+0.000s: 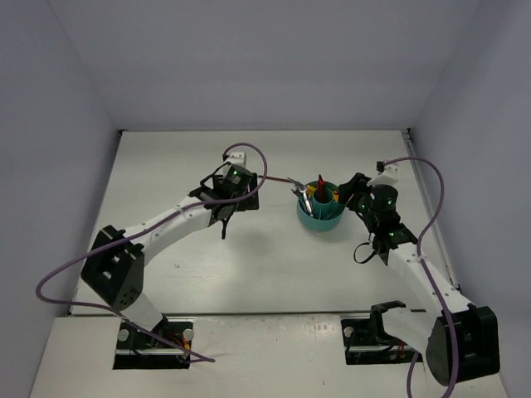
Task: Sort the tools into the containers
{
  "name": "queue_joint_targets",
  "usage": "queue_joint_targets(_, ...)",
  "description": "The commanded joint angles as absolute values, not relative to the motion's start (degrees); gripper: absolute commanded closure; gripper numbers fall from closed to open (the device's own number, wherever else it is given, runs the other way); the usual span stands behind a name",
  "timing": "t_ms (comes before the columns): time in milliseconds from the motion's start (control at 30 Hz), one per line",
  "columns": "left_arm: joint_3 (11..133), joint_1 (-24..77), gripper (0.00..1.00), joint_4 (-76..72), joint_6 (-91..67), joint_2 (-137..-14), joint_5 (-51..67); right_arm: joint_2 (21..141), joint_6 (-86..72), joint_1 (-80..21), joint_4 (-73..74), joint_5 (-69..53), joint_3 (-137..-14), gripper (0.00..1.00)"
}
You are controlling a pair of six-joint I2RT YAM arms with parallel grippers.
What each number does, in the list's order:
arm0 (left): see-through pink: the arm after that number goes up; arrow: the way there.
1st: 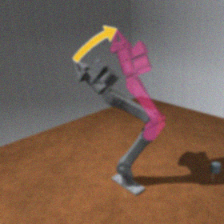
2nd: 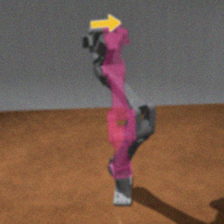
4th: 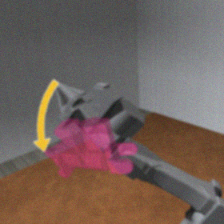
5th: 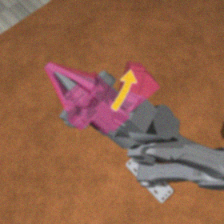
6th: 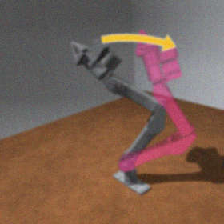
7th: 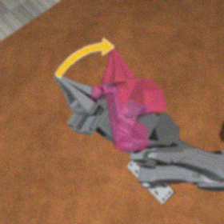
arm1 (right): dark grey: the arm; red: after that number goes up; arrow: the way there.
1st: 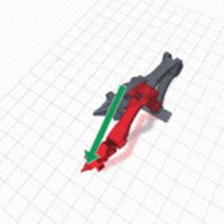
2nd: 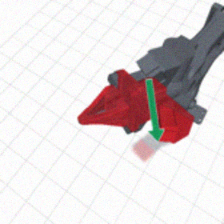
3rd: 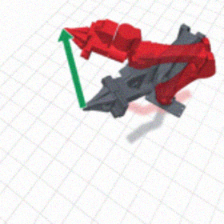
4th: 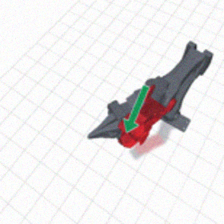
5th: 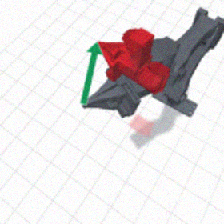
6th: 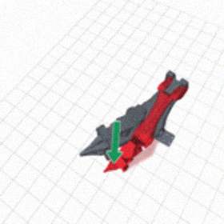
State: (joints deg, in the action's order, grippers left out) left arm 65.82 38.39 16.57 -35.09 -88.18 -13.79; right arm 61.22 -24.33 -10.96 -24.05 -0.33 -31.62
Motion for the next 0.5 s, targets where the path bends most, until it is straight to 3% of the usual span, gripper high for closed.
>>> queue_joint_targets(0, 77.00, 36.27, 0.36, 17.71, -38.23, -96.20, -15.70, 54.37, -22.35, -11.51, -21.91, 1.45, -36.78, 0.50)
queue_joint_targets(467, 106.79, 29.74, 0.53, 30.83, -35.83, -123.00, -12.81, 47.63, -22.95, -11.69, -17.83, -4.44, -36.73, 0.44)
